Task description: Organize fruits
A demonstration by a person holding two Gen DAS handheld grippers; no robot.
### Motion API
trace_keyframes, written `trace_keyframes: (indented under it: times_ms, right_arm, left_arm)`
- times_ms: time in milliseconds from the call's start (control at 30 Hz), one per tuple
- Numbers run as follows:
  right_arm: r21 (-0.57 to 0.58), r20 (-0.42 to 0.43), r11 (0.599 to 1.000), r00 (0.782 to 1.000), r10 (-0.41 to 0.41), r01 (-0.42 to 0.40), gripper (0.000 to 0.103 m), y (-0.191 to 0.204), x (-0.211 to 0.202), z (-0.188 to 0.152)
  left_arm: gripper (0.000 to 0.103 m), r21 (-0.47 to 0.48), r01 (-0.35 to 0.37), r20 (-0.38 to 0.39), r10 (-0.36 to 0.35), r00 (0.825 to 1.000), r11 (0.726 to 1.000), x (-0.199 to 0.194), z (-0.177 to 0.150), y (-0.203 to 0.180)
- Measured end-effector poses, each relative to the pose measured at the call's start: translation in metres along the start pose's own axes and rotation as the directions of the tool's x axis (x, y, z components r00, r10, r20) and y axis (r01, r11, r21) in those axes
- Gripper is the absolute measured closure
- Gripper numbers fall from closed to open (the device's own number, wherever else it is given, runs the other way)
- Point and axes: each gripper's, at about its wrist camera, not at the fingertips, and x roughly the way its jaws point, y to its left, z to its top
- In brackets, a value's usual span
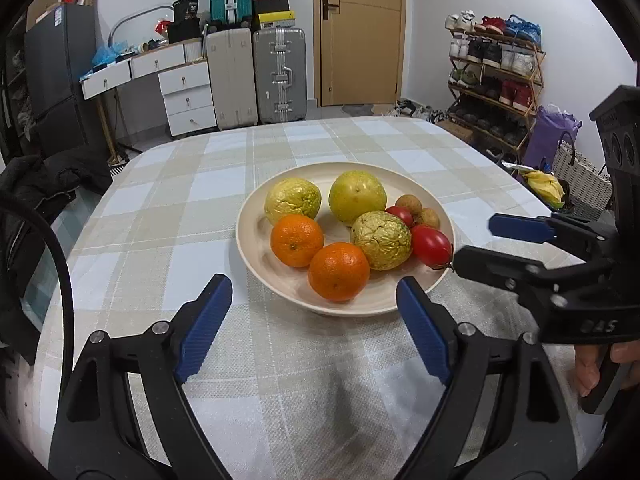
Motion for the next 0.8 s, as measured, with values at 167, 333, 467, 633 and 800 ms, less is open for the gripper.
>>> trace_keyframes:
  times_ms: [167,333,467,633,800]
  right_arm:
    - [-0.014,0.071,1.0,0.997,0.02,-0.019,0.0,0.004,-0.017,-0.009]
    - [-0.049,0.135,0.998,0.99,0.032,-0.025,0.0,0.012,-0.032,-0.016]
    - [-0.071,0.186,0.996,0.981,0.056,-0.044,0.0,0.018,-0.045,-0.022]
    - [-0.101,0.195,0.994,0.979,0.051,-0.031,0.0,0.025,-0.05,-0.028]
    - [-0.089,0.242,0.995,0.969,0.058,-0.037,0.0,0.021,-0.058,-0.031]
  left_arm:
    - [0.007,-0.036,0.01,0.051,-0.008,0.999,0.999,-0.02,-0.009,0.009]
    - [0.001,-0.041,0.015,0.131,-0.009,0.991,0.999,-0.044,-0.017,0.013]
    - [0.001,-0.038,0.011,0.165,-0.005,0.986,0.999,-0.057,-0.022,0.013]
    - [0.001,-0.072,0.005,0.185,0.009,0.983,0.997,-0.068,-0.03,0.015]
    - [0.001,-0.089,0.025,0.216,-0.005,0.976,0.996,-0.073,-0.031,0.019]
